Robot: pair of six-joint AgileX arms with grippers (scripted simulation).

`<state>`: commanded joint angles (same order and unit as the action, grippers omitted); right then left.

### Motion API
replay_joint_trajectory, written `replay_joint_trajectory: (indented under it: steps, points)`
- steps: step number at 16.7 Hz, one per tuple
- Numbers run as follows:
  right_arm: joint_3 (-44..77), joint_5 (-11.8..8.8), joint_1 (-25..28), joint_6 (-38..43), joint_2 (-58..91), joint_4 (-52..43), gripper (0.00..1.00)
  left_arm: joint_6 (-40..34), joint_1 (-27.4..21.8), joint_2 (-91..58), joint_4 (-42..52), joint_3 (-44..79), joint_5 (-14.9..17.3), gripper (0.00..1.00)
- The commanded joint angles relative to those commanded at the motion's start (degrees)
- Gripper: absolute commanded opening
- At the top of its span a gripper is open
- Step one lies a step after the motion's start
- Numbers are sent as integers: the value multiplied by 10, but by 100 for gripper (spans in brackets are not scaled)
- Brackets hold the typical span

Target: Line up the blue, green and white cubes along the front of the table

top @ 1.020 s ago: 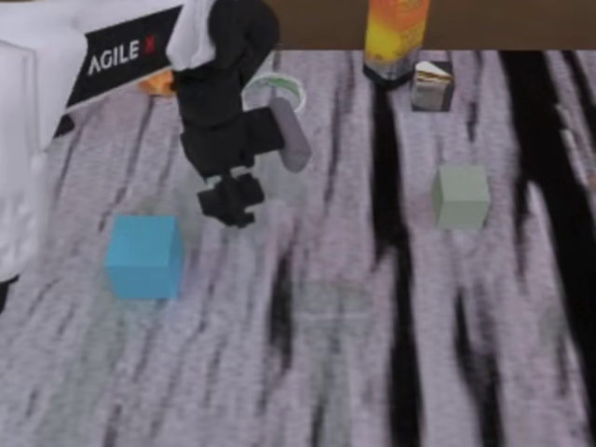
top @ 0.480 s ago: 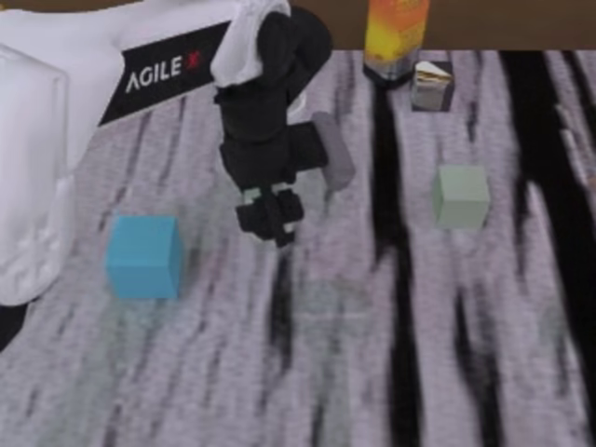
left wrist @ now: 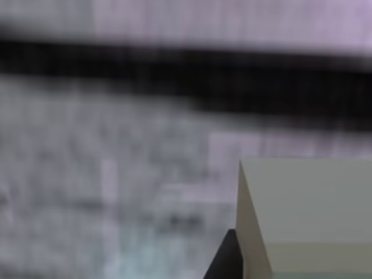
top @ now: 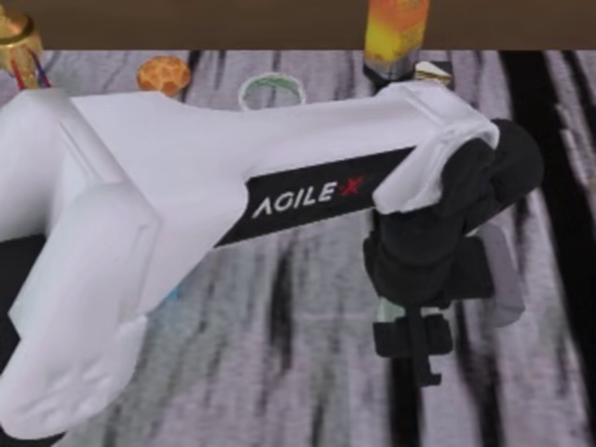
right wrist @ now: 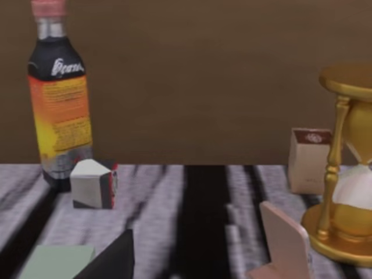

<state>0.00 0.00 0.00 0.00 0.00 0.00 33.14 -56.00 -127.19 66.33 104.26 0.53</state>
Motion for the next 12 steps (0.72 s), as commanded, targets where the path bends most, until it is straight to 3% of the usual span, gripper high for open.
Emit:
replay_joint_trajectory:
  steps: [2,7,12]
  points:
    - [0,0,0,0,0,0,100,-14,-23,8,-2,-5,-1,0]
    - [0,0,0,0,0,0,100,-14,-24,5,-4,-5,0,0]
    - [0,0,0,0,0,0,100,-17,-25,-25,-89,-56,0,0]
